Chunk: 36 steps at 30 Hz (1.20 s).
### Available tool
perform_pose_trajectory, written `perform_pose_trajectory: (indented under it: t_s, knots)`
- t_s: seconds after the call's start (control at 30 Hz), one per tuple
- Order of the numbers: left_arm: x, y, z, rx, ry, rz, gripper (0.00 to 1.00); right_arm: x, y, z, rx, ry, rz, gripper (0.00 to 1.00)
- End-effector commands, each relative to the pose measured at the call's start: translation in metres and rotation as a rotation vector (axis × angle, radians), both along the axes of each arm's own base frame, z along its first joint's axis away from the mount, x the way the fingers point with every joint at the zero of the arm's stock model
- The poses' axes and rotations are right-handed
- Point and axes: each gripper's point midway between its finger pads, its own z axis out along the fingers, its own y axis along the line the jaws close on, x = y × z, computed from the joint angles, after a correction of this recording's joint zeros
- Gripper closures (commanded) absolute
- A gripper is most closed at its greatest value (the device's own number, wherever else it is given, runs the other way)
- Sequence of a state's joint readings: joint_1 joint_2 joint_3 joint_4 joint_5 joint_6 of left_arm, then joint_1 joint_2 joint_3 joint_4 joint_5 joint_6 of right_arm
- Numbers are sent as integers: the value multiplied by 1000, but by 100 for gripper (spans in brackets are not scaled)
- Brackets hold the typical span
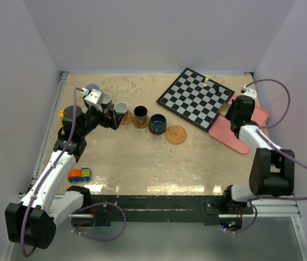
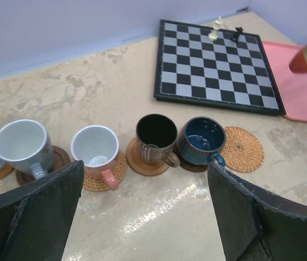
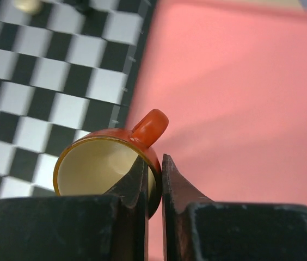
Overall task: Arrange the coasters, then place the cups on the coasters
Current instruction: Pick up the cup from the tray, then place the cup on the coaster.
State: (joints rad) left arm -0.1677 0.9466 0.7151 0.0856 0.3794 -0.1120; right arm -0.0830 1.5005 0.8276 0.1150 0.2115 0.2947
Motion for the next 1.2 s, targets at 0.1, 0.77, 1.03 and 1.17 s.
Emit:
perform_pose_trajectory:
  t_s: [0.1,0.77,1.03,1.17]
  knots:
    - [-15,-73,34,-48,-31,-391,0,16,141,130,-78,-296,620,100]
    - [-105,-114,10,-207,210,-1104,0,-171,394,125,143,-106,1989,100]
    - [-119,-121,5,-244,260,-1179,7,-205,402,136,171,-124,2111,100]
    - [-131,-122,6,-249,265,-1240,27,-204,402,141,160,-135,2115,100]
